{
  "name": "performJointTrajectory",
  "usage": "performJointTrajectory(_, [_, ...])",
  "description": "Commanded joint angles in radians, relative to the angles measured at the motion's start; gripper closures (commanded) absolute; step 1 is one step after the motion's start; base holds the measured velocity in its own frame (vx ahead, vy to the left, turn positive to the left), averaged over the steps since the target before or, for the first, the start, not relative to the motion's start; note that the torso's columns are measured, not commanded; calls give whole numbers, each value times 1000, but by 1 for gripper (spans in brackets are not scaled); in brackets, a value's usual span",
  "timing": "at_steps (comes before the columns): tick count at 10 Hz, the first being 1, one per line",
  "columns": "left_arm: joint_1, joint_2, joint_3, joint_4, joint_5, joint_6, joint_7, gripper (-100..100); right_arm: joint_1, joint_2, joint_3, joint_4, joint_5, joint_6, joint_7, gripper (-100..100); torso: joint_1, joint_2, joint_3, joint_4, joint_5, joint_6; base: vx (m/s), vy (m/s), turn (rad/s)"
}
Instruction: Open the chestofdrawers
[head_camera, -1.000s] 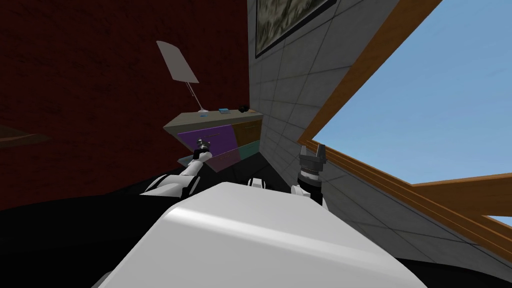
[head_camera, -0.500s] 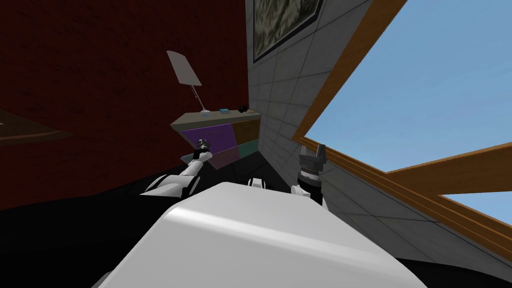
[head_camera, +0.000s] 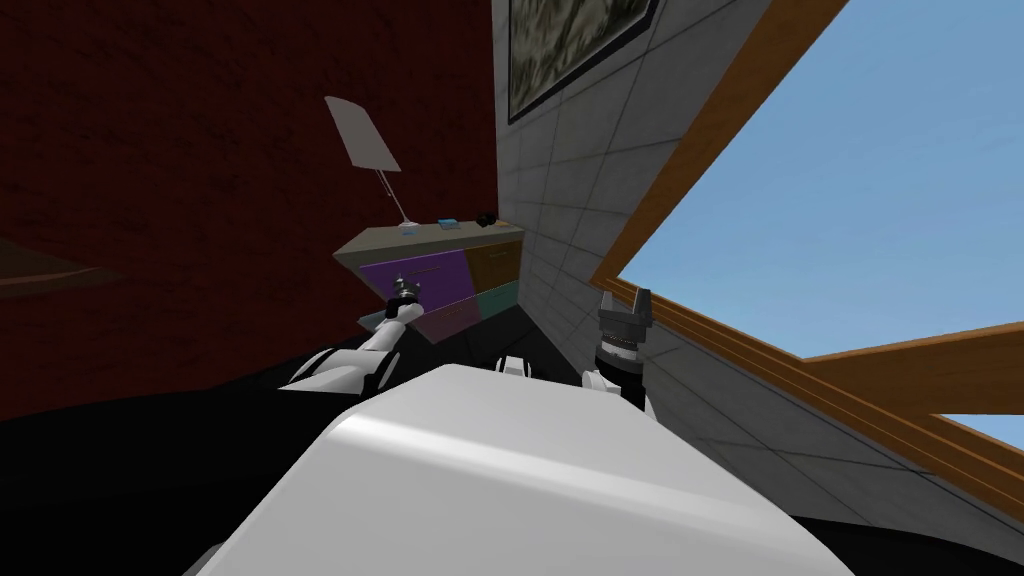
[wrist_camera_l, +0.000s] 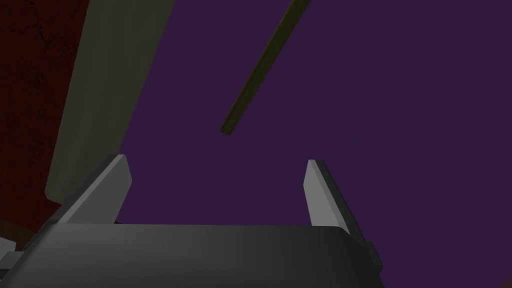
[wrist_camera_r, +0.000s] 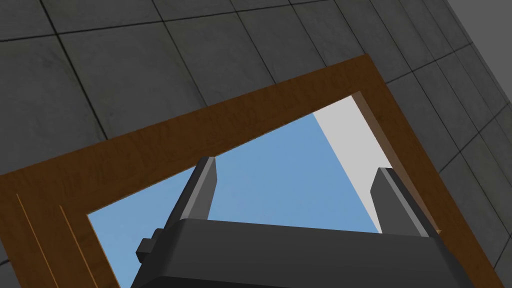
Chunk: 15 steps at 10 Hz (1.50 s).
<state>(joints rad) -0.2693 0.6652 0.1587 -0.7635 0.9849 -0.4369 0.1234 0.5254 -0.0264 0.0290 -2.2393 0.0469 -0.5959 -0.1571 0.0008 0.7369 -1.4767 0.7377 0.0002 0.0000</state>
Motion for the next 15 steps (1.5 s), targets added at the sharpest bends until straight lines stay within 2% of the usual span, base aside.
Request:
performJointTrajectory(1, [-1, 2, 2, 2, 1, 1, -1, -100, 0, 0, 0, 0, 0, 0, 0, 0, -2, 2, 1, 1, -1, 0, 77, 42, -7])
performJointTrajectory(2, [-8, 12, 6, 5, 7, 15, 0, -100, 0, 0, 0, 0, 0, 0, 0, 0, -5, 6, 4, 2, -1, 0, 104, 66, -17])
performJointTrajectory(3, [-4, 4, 7, 0, 5, 9, -5, -100, 0, 0, 0, 0, 0, 0, 0, 0, -2, 4, 3, 1, -1, 0, 65, 42, -9])
performJointTrajectory(4, [-5, 5, 8, -1, 6, 11, -7, 100, 0, 0, 0, 0, 0, 0, 0, 0, -2, 4, 2, 1, 0, 0, 10, 6, 0])
performJointTrajectory(15, [-3, 11, -6, -14, 11, 26, -5, 100, -1, 1, 1, 0, 0, 0, 0, 0, -1, 3, 2, 1, 0, 0, -124, -112, 19])
